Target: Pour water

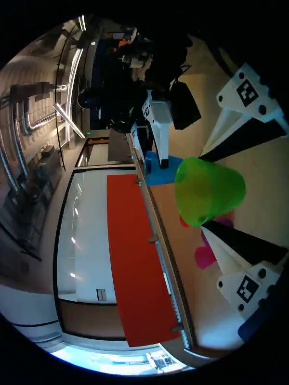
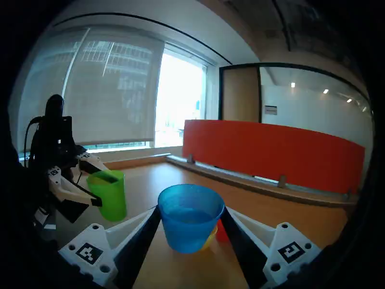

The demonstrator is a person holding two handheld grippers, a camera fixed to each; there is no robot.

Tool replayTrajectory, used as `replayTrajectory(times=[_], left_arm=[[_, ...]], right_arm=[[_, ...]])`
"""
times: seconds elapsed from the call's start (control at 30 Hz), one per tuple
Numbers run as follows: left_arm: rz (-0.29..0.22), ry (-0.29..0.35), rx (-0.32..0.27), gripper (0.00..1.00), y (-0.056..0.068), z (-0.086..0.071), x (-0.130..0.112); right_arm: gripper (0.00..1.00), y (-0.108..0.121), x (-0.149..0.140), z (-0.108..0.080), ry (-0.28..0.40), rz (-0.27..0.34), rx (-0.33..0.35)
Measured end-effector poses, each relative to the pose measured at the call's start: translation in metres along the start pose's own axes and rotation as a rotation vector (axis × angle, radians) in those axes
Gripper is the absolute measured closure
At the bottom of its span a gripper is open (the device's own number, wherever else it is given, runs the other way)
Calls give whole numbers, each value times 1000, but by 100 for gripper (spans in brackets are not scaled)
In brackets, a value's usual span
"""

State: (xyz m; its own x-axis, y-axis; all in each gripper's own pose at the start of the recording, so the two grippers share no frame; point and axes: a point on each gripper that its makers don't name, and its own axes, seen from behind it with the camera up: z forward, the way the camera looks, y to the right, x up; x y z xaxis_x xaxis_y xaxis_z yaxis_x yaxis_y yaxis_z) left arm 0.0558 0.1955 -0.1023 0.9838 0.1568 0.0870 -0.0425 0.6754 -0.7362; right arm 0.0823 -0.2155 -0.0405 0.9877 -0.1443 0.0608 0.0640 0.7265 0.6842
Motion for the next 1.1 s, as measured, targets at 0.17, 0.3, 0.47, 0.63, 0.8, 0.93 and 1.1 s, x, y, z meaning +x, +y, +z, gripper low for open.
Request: replayTrajectory(times=[0.17, 0.3, 0.47, 0.63, 0.8, 0.93, 1.1], left_arm=[[-2, 7, -11, 15, 11, 2, 2], [-8, 12, -22, 15, 18, 5, 3], [-14, 21, -32, 15, 25, 6, 5], [-12, 20, -40, 15, 30, 7, 4], [-2, 13, -45, 15, 32, 6, 0], [0, 11, -51, 15, 34, 6, -3], [-13, 11, -61, 15, 36, 8, -4]], right_arm=[[9, -2, -6, -13, 1, 6, -13], [9, -3, -10, -22, 5, 4, -22], [9, -5, -12, -32, 12, -7, -32], [9, -6, -15, -38, 22, -13, -37], [9, -9, -13, -41, 31, -20, -32], [9, -13, -12, -41, 29, -47, -21], [9, -17, -8, -38, 20, -101, -3]])
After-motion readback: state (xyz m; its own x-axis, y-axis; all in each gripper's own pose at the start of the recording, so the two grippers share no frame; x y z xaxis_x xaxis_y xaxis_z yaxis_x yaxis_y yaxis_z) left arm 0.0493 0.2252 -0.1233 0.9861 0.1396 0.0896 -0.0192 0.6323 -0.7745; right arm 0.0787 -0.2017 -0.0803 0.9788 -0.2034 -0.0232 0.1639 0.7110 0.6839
